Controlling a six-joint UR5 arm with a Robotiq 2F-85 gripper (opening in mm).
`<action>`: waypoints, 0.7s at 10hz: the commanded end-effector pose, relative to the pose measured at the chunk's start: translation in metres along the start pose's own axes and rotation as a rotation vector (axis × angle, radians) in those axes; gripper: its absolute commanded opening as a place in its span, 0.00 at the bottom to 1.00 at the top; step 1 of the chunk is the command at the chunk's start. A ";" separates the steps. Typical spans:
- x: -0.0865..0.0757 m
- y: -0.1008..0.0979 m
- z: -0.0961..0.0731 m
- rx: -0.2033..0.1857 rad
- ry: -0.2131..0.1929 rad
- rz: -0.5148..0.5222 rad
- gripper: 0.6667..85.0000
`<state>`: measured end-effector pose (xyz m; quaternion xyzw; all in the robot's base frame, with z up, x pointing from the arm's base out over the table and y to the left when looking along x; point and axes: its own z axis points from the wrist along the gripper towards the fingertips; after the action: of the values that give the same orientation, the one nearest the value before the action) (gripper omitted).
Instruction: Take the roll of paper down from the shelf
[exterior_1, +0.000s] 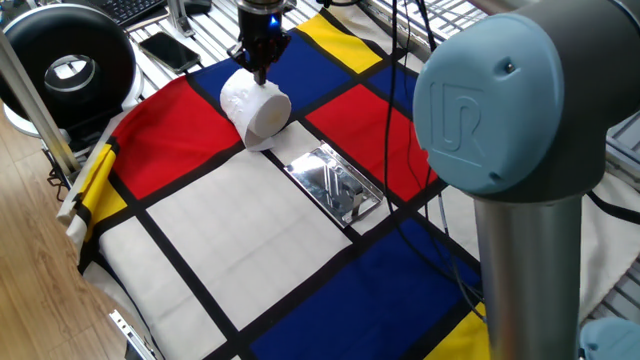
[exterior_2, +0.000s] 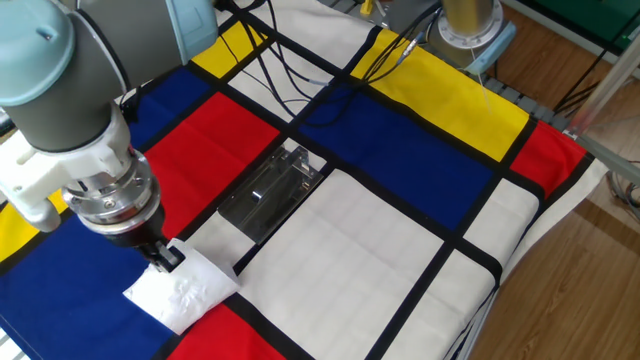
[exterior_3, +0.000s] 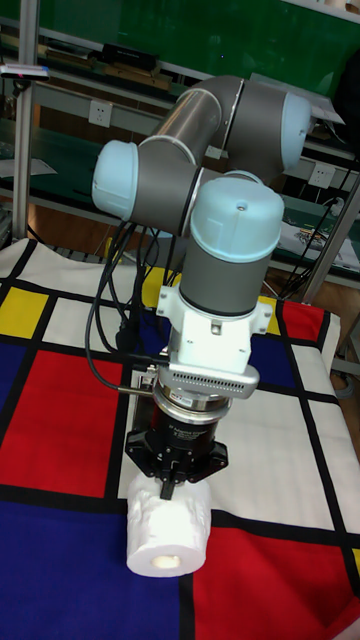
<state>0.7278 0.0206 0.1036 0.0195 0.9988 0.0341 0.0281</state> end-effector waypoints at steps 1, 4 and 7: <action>0.003 0.003 -0.002 -0.024 0.014 -0.011 0.00; 0.012 -0.027 -0.004 -0.029 0.029 -0.054 0.00; 0.018 -0.064 -0.015 -0.043 0.038 -0.105 0.00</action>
<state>0.7142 -0.0195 0.1074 -0.0172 0.9989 0.0412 0.0140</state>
